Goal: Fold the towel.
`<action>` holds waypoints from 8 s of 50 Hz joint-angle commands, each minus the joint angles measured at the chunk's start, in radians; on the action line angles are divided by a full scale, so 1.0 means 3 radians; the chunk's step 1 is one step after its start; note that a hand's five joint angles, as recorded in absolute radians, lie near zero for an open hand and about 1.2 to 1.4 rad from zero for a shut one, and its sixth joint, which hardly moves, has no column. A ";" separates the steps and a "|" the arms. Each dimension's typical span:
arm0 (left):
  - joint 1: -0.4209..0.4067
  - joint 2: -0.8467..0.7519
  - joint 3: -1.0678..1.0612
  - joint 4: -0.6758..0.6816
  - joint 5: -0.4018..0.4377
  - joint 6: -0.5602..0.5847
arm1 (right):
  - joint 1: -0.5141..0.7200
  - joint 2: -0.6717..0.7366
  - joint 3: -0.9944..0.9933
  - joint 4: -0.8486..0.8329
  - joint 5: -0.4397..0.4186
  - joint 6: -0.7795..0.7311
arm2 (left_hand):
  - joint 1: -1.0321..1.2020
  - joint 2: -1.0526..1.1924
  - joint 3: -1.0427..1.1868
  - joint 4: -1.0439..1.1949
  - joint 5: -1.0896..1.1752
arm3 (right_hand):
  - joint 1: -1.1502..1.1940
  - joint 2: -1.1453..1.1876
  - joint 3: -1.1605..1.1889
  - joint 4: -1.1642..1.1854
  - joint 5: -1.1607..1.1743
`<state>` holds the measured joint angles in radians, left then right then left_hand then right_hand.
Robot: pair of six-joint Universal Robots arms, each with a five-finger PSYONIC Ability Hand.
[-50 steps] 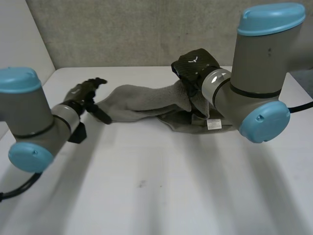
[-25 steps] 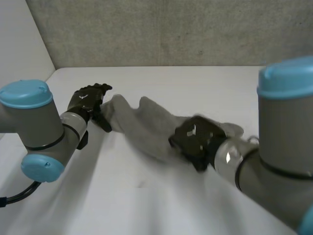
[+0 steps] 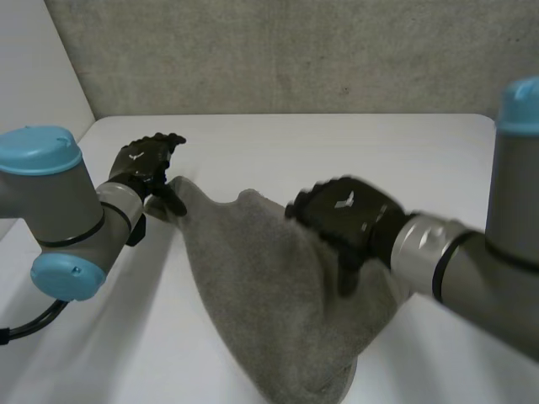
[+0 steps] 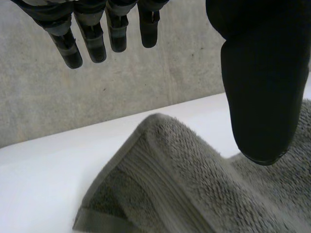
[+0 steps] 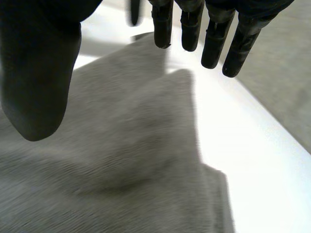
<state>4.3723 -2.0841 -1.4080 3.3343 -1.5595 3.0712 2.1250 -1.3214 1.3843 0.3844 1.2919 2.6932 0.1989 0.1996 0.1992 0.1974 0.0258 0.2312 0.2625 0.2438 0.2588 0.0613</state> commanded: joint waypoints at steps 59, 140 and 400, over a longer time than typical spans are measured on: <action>0.0367 -0.1495 0.2331 -0.1471 0.0898 0.1017 | -0.0390 0.3091 -0.4323 0.0529 -0.0845 0.1740 | 0.3991 0.3989 0.3990 0.3996 0.3986 | 0.3883 0.3779 0.3842 0.3792 0.3868; 0.0382 0.1067 -0.1080 -0.0407 0.0254 0.1104 | -0.0180 0.1388 -0.1582 0.0099 -0.0354 -0.0796 | 0.3991 0.3989 0.3990 0.3996 0.3986 | 0.0002 -0.0103 -0.0040 -0.0090 -0.0013; 0.0090 -0.0024 0.0436 -0.0495 0.0075 0.1380 | -0.1131 0.1297 -0.1201 -0.0468 0.0450 -0.0551 | -0.0081 -0.0084 -0.0082 -0.0076 -0.0086 | -0.0189 -0.0293 -0.0231 -0.0281 -0.0204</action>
<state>4.3891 -2.2713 -1.0087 3.0934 -1.5430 3.4940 1.8383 -0.7675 0.7272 0.2557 1.5090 2.5221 0.1706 0.1642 0.1664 0.1667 0.0237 0.2307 0.2577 0.2434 0.2585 0.0607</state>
